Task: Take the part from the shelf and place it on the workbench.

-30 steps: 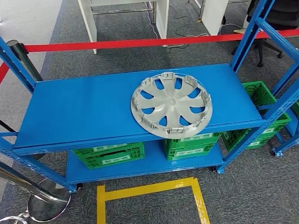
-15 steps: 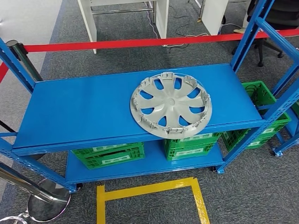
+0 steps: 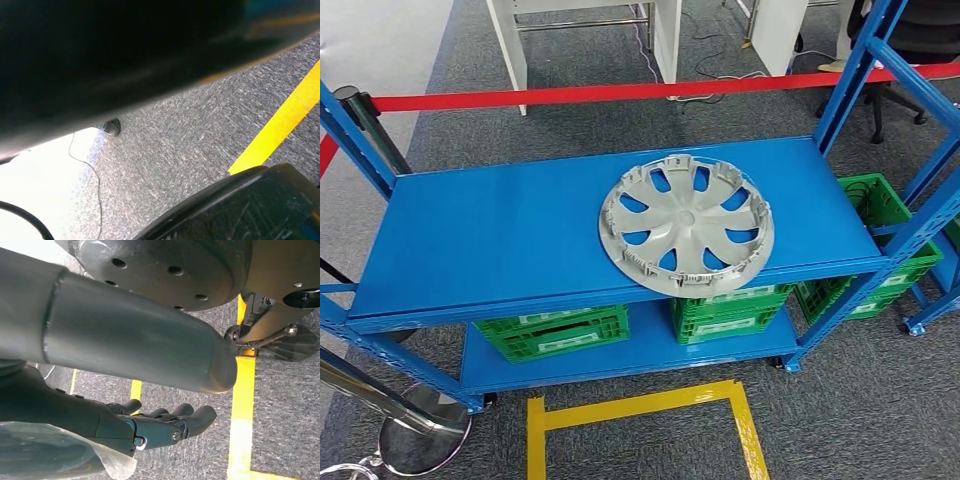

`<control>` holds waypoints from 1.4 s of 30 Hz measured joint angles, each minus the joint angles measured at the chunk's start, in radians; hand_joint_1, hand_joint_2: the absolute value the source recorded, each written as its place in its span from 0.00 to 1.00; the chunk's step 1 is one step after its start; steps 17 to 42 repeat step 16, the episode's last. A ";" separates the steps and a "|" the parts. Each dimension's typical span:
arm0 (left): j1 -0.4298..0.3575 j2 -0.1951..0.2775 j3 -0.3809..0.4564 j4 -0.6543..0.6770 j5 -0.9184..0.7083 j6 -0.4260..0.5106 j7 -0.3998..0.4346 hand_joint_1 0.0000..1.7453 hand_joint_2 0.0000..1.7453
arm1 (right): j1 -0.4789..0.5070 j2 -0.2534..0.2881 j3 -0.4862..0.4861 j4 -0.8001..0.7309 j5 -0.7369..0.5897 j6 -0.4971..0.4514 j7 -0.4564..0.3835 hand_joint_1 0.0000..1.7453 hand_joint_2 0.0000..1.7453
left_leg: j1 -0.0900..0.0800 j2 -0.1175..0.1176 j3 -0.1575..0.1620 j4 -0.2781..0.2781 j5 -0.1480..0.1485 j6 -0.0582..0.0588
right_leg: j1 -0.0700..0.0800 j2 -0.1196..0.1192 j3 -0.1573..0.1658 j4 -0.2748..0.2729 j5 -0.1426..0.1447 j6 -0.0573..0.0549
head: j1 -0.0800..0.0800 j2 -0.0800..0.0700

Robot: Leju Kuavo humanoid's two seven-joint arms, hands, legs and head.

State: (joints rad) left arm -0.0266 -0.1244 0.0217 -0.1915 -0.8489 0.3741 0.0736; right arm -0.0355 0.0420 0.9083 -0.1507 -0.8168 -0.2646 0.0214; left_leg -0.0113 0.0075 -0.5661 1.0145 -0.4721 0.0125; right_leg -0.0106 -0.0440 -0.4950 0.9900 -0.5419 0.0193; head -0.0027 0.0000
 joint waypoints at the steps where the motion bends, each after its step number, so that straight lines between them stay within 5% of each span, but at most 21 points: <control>1: 0.000 0.000 0.000 0.000 0.000 -0.001 0.000 0.00 0.50 | 0.000 0.000 0.000 0.000 0.000 -0.001 0.001 0.00 0.25 | 0.000 0.000 0.000 0.000 0.000 0.000 | 0.000 0.000 0.000 0.000 0.000 0.000 | 0.000 0.000; 3: 0.000 0.000 0.000 0.000 0.004 -0.004 0.000 0.00 1.00 | 0.000 0.000 0.000 0.000 -0.001 -0.002 0.006 0.00 0.75 | 0.000 0.000 0.000 0.000 0.000 0.000 | 0.000 0.000 0.000 0.000 0.000 0.000 | 0.000 0.000; 4: 0.000 0.000 0.000 0.000 0.007 -0.007 0.000 0.00 1.00 | 0.000 0.000 0.000 0.000 -0.003 -0.003 0.009 0.00 1.00 | 0.000 0.000 0.000 0.000 0.000 0.000 | 0.000 0.000 0.000 0.000 0.000 0.000 | 0.000 0.000; 6: 0.001 0.000 0.001 0.000 0.021 -0.016 -0.001 0.00 1.00 | 0.001 0.000 -0.004 0.000 -0.004 -0.004 0.013 0.00 1.00 | 0.000 0.000 0.000 0.000 0.000 0.000 | 0.000 0.000 0.000 0.000 0.000 0.000 | 0.000 0.000; 7: 0.002 0.000 0.001 0.000 0.031 -0.021 -0.001 0.00 0.75 | 0.002 0.000 -0.010 0.000 -0.001 -0.003 0.014 0.00 1.00 | 0.000 0.000 0.000 0.000 0.000 0.000 | 0.000 0.000 0.000 0.000 0.000 0.000 | 0.000 0.000; 10: 0.010 0.004 0.002 0.000 0.080 -0.042 -0.003 0.00 0.00 | 0.012 0.000 -0.059 -0.005 0.041 0.010 0.013 0.00 0.25 | 0.000 0.000 0.000 0.000 0.000 0.000 | 0.000 0.000 0.000 0.000 0.000 0.000 | 0.000 0.000; 11: 0.014 0.006 0.002 -0.001 0.100 -0.051 -0.004 0.00 0.00 | 0.016 0.000 -0.079 -0.008 0.061 0.016 0.013 0.00 0.00 | 0.000 0.000 0.000 0.000 0.000 0.000 | 0.000 0.000 0.000 0.000 0.000 0.000 | 0.000 0.000; 16: 0.032 0.017 0.002 -0.010 0.193 -0.090 -0.014 0.00 0.00 | 0.033 0.000 -0.168 -0.025 0.155 0.046 0.011 0.00 0.00 | 0.000 0.000 0.000 0.000 0.000 0.000 | 0.000 0.000 -0.003 0.000 -0.001 0.000 | 0.000 0.000; 42: 0.032 0.017 0.002 -0.010 0.193 -0.090 -0.014 0.00 0.00 | 0.033 0.000 -0.168 -0.025 0.155 0.046 0.011 0.00 0.00 | 0.000 0.000 0.000 0.000 0.000 0.000 | 0.000 0.000 -0.003 0.000 -0.001 0.000 | 0.000 0.000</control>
